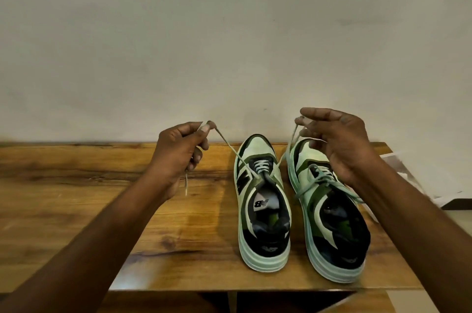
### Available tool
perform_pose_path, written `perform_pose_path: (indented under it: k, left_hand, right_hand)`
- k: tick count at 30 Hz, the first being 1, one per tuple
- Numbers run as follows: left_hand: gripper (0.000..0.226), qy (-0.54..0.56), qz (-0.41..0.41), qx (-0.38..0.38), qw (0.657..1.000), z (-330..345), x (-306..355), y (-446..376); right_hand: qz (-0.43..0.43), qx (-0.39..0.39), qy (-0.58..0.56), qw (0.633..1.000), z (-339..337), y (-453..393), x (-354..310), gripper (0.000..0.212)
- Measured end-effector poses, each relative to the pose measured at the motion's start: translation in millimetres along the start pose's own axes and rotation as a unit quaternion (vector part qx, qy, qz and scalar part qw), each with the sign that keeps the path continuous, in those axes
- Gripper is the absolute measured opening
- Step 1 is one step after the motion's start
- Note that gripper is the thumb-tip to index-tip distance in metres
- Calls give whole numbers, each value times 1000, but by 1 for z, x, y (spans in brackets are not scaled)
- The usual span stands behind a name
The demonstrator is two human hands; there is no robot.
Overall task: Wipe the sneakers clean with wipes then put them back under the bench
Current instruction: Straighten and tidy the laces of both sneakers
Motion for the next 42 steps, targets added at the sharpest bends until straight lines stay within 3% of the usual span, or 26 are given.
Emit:
perform_pose_path:
  k: [2,4,6,7,9,11,13,15,18,24,33,42]
  left_hand:
    - [31,-36,-17,22,999,-5,-13,-5]
    - [56,-84,-37,36,995,-9,-24,-9]
    - [74,-166,-64,40,983,-8,-26,-6]
    - [72,-205,-67,42,976,-4,-23,-2]
    - [44,-255,-40,49,965,4,-15,4]
    - [20,-272,-29,23,962,19,-12,9]
    - [35,-245,-60,-41,967,38,-20,12]
    - [38,-215,-95,-86,968,55,-25,17]
    - [31,-190,-106,-81,973,66,-32,22]
    - [21,-87,-85,-26,992,77,-42,27]
    - [22,3,-79,-36,996,87,-46,27]
    - [18,71,-56,-34,995,89,-47,24]
  right_hand:
    - [-2,10,54,998,-2,-2,2,34]
    - [-1,21,159,987,-5,-4,4,39]
    - [1,38,305,952,-7,-3,2,35]
    - [-5,46,385,922,-6,-1,-1,31]
    - [-28,67,525,848,0,8,-9,27]
    - [-64,83,582,807,10,16,-18,22]
    - [-52,41,562,825,19,17,-18,19]
    - [37,-47,519,853,30,18,-6,32]
    - [127,-127,502,846,46,26,9,37]
    - [137,-137,437,878,52,28,20,26]
    - [108,-101,316,937,48,30,36,8]
    - [123,-86,227,962,50,30,44,5]
Point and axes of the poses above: each hand's wrist, its own y-axis away from the middle knuckle, its own z-axis out of the palm, x = y × z, the point moved 6 cm from there along -y, towards the middle knuckle, and after that the axes turned 12 degrees about -x, right-handed, at the moved point
